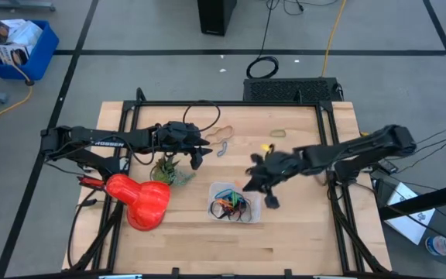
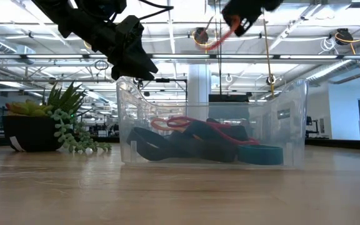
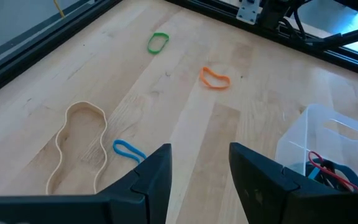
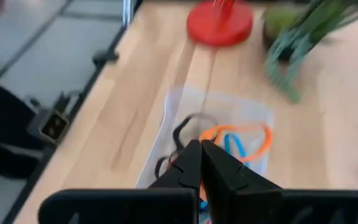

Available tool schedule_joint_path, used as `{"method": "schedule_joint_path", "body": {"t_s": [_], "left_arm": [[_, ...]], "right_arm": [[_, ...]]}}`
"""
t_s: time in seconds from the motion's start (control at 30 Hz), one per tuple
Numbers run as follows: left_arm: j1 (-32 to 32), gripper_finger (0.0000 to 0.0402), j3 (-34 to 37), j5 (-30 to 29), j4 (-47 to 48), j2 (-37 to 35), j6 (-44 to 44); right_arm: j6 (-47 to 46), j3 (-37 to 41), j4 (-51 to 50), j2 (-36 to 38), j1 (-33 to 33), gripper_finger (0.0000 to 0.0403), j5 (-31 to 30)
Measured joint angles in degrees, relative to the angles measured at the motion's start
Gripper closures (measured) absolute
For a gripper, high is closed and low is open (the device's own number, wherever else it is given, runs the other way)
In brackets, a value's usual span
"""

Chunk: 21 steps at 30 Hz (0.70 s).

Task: Pick and place rubber bands into bin
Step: Put the left orange rubber band into the bin

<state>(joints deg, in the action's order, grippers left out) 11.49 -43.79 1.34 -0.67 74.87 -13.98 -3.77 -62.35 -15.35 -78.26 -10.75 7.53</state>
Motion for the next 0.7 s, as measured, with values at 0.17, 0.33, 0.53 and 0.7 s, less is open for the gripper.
{"method": "schedule_joint_path", "body": {"t_s": [0.17,0.33,0.53,0.7], "left_arm": [[0.01,0.0233,0.0,0.0,0.02,0.01,0.0],[0.01,0.0234,0.0,0.0,0.51,0.01,0.0],[0.0,0.0233,0.0,0.0,0.59,0.0,0.02],[0.0,0.0234,0.0,0.02,0.61,0.02,0.02]], "right_arm": [[-1.47,0.0,0.12,-6.32,-1.06,0.0403,-0.24],[-3.13,0.02,0.11,-11.64,-1.08,0.0403,-0.18],[-3.08,0.02,0.22,-16.79,-1.06,0.0403,-0.2],[-2.97,0.04,0.14,-19.6,-1.06,0.0403,-0.18]]}}
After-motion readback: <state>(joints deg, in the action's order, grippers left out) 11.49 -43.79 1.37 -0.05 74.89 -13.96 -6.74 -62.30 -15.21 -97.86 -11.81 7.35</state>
